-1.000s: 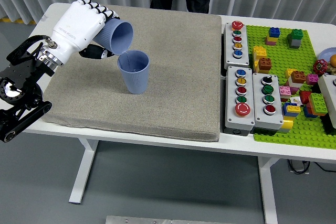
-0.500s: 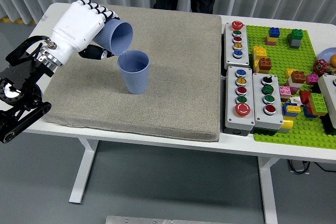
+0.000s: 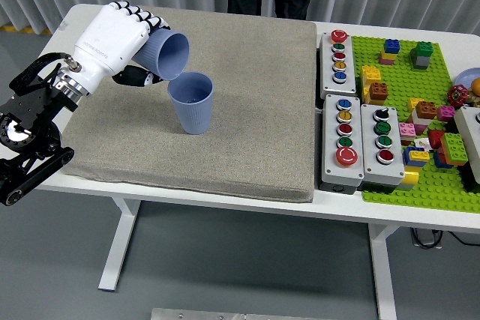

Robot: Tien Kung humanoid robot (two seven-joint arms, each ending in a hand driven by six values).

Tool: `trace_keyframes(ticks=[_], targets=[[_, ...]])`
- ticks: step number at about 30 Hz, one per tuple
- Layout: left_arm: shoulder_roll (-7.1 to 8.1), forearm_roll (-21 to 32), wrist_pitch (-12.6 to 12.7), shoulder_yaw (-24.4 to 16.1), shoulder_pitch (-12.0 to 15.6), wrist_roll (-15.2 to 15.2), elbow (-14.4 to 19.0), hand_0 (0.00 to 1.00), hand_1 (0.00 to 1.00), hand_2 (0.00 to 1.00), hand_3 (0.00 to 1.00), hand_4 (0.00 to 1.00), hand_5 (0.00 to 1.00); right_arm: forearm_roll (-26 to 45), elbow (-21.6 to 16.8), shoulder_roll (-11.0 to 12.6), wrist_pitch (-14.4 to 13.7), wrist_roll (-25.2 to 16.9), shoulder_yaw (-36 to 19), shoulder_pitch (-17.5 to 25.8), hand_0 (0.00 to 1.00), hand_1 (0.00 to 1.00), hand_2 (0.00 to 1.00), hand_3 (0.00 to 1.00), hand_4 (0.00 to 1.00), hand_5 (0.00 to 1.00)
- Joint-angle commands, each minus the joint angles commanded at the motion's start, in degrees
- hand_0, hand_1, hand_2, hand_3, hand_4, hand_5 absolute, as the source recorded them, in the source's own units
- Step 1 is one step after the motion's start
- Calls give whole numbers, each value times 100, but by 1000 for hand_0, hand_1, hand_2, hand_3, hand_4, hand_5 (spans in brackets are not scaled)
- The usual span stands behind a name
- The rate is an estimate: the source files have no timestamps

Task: Pick cup pour cup place

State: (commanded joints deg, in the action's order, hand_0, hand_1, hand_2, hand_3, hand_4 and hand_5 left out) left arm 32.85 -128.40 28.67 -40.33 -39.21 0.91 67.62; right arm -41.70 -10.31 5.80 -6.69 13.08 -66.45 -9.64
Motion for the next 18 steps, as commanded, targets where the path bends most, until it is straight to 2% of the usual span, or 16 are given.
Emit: trace_keyframes(ticks=[11, 14, 18], targets=[[14, -62, 84, 82, -68, 64, 30, 496, 487, 508, 527, 830, 207, 59, 0, 5, -9, -17, 25, -36, 722, 691, 738, 702, 336, 284], [39, -160, 222, 289, -179, 213, 46, 496, 487, 508, 527, 830, 207, 94, 0, 1, -13, -20, 44, -41, 722, 691, 738, 702, 336, 284], [71, -160, 230, 589, -367, 291, 21, 495, 488, 507, 527, 826, 204, 97, 0, -4, -12, -17, 45, -47, 722, 690, 738, 702, 337, 284]])
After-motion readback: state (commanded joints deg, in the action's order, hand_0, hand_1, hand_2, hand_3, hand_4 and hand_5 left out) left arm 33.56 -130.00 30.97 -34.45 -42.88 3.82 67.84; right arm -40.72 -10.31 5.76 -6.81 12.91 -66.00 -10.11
